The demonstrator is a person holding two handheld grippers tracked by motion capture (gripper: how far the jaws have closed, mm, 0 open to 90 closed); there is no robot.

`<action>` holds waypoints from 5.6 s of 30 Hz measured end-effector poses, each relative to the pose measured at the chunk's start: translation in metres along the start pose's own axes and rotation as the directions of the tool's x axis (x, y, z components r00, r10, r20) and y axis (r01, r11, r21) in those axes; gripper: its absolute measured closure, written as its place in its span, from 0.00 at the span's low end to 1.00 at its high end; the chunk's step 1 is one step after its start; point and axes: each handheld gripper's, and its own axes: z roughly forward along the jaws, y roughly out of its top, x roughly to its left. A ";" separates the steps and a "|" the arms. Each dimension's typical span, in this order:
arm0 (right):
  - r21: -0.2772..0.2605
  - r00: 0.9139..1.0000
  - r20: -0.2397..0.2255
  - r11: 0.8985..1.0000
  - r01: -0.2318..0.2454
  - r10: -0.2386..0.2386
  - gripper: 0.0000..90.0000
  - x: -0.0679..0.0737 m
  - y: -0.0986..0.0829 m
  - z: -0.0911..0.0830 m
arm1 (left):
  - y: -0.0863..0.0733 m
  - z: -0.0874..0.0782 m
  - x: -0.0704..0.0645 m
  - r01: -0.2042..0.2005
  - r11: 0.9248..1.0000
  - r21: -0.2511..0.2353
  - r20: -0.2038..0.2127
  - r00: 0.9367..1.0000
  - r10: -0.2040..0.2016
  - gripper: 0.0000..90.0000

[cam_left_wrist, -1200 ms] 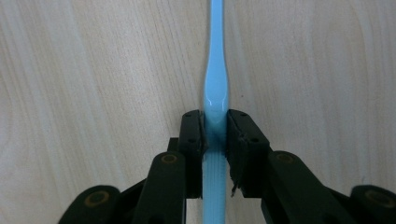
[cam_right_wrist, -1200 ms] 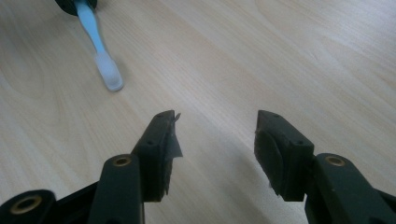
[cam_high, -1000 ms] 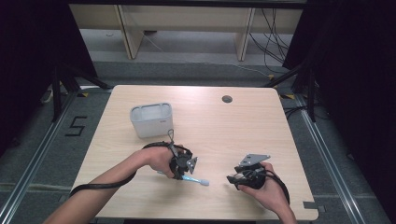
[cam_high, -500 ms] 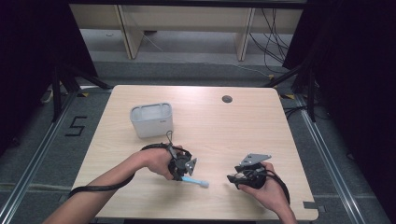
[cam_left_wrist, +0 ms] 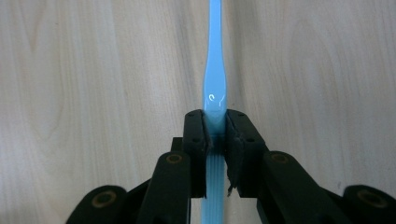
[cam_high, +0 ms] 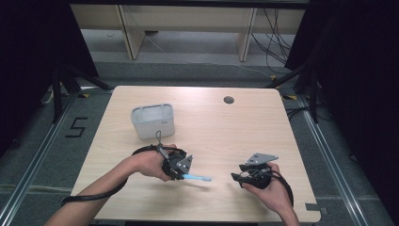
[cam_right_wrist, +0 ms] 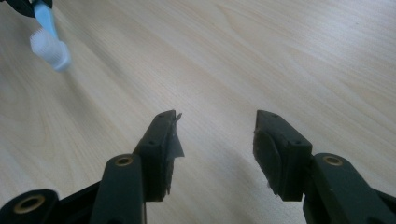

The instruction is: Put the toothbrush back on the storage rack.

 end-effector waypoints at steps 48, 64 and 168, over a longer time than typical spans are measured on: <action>-0.043 1.000 0.011 0.999 0.025 -0.025 0.56 0.000 -0.002 0.008 | -0.063 -0.040 -0.026 0.231 0.728 -0.646 -0.158 0.892 -0.424 0.87; -0.054 1.000 0.007 0.999 0.005 -0.005 0.56 0.004 -0.003 0.011 | -0.083 -0.034 -0.040 0.265 0.508 -0.820 -0.160 0.746 -0.647 0.87; -0.083 1.000 0.024 0.997 0.006 -0.004 0.56 0.005 -0.004 0.011 | -0.160 -0.089 0.031 0.158 0.285 -0.945 -0.218 0.345 -0.913 0.87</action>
